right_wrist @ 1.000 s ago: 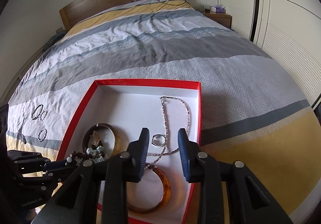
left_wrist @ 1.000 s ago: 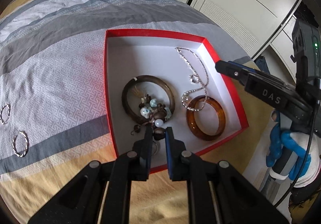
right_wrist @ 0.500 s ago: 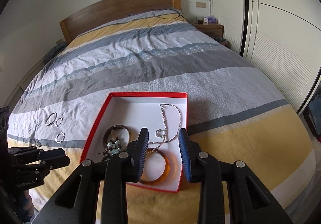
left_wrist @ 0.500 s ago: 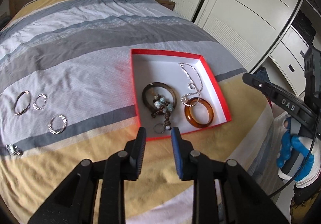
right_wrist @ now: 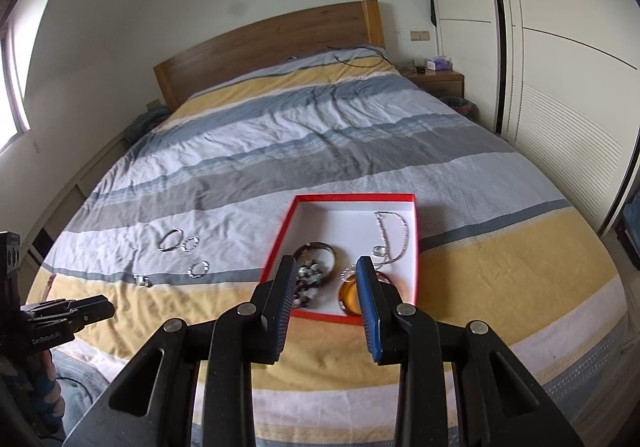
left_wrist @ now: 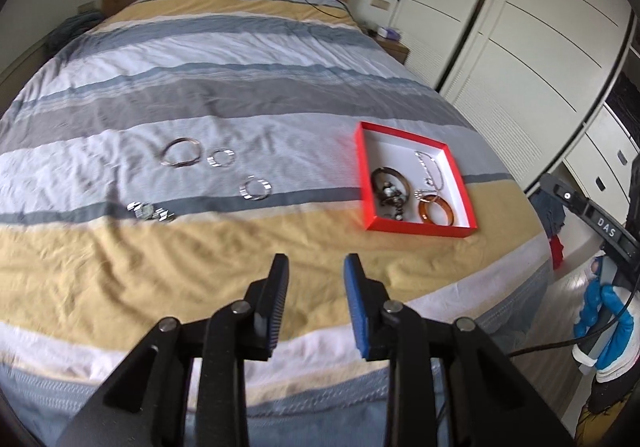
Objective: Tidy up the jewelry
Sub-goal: 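Lift both open tools up and away from the red box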
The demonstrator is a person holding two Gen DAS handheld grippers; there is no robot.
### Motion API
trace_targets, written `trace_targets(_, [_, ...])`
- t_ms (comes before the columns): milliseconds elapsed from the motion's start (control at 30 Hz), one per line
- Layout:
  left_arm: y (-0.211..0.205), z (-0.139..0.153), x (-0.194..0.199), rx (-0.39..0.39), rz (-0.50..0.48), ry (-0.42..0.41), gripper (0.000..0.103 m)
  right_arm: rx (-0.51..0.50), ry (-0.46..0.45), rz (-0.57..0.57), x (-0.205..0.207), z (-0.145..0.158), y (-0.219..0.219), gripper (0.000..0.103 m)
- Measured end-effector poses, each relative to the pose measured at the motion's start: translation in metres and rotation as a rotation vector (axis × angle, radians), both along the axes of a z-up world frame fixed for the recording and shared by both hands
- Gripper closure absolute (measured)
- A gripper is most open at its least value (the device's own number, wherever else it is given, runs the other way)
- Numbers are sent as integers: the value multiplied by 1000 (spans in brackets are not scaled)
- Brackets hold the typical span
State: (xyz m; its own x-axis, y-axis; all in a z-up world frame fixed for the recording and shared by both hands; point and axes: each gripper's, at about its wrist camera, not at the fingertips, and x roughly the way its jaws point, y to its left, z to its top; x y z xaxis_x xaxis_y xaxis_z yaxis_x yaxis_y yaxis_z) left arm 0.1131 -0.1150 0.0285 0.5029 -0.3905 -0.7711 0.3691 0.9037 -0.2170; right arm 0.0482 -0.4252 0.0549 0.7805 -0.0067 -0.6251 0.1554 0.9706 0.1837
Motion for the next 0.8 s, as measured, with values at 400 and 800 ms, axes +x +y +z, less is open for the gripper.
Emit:
trace_targets(400, [97,30,-65,-33,152,-73,70,5,-86,72,-52,40,51,72])
trace_targets(800, [144,60,-117,-79,239,-158,63,-9,-164,149,-95,72,92,72])
